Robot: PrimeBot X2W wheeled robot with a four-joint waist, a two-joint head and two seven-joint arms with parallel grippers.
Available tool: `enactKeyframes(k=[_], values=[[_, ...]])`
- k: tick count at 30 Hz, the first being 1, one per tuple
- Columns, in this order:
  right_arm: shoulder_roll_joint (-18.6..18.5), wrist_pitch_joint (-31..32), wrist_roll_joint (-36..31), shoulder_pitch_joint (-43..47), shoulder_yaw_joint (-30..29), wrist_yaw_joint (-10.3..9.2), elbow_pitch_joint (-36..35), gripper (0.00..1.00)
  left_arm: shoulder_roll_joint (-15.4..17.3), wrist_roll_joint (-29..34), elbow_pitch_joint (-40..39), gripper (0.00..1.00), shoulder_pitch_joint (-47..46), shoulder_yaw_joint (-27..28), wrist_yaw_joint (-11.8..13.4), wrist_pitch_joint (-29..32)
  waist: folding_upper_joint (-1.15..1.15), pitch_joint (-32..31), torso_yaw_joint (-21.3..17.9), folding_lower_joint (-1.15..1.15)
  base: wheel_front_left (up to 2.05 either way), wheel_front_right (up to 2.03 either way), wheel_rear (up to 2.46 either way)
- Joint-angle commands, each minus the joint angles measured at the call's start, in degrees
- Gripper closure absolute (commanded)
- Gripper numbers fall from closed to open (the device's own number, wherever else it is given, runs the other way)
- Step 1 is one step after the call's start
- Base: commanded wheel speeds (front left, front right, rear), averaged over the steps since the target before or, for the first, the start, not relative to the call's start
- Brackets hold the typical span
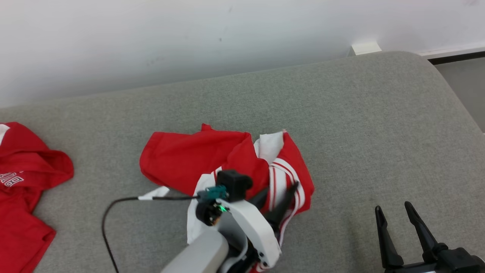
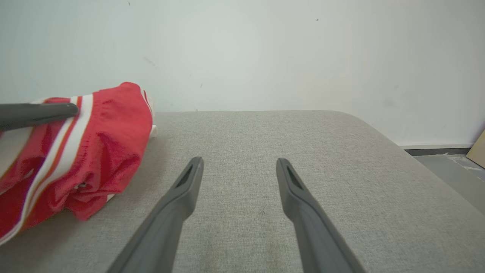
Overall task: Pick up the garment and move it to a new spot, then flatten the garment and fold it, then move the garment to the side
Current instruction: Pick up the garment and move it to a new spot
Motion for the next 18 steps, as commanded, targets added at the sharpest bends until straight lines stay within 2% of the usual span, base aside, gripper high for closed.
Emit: enactKeyframes(k=[1,4,7,10,14,15,18], values=[[0.00,0.04,0.13,-0.43,-0.25,-0.16,0.23,0.00,0.26,-2.48,1.43,0.00,0.19,-3.44,0.37,-2.02,0.00,0.49,-0.47,0.00,0.00,0.00,0.00],[-0.01,0.04,-0.06,-0.22,-0.90,-0.16,0.38,0.00,0.23,-4.77,3.11,0.00,-0.74,-7.41,0.87,-5.09,0.00,0.17,0.04,0.00,0.00,0.00,0.00],[-0.27,0.04,-0.40,0.24,-1.74,-0.16,0.10,0.00,0.24,-5.91,4.06,0.00,-1.08,-8.68,1.54,-9.13,0.00,-0.66,0.96,0.00,0.00,0.00,0.00],[-0.57,0.04,-0.75,1.04,-2.94,-0.16,-0.62,0.00,0.58,-4.69,4.61,0.00,-0.57,-7.86,2.85,-11.89,0.00,-1.77,2.22,0.00,0.00,0.00,0.00],[-1.08,0.04,-1.04,2.31,-4.70,-0.16,-1.37,0.00,3.35,-2.52,2.95,0.00,2.30,-4.46,5.67,-13.55,0.00,-3.60,4.07,0.00,0.00,0.00,0.00],[-1.08,0.04,-1.04,2.31,-4.70,-0.16,-1.37,0.00,3.35,-2.52,2.95,0.00,2.30,-4.46,5.67,-13.55,0.00,-3.60,4.07,0.00,0.00,0.00,0.00],[-1.38,0.04,-1.02,3.62,-6.34,-0.16,-1.98,0.00,5.48,-0.21,-0.24,0.00,4.85,-0.47,8.10,-13.88,0.00,-5.00,5.57,0.00,0.00,0.00,0.00]])
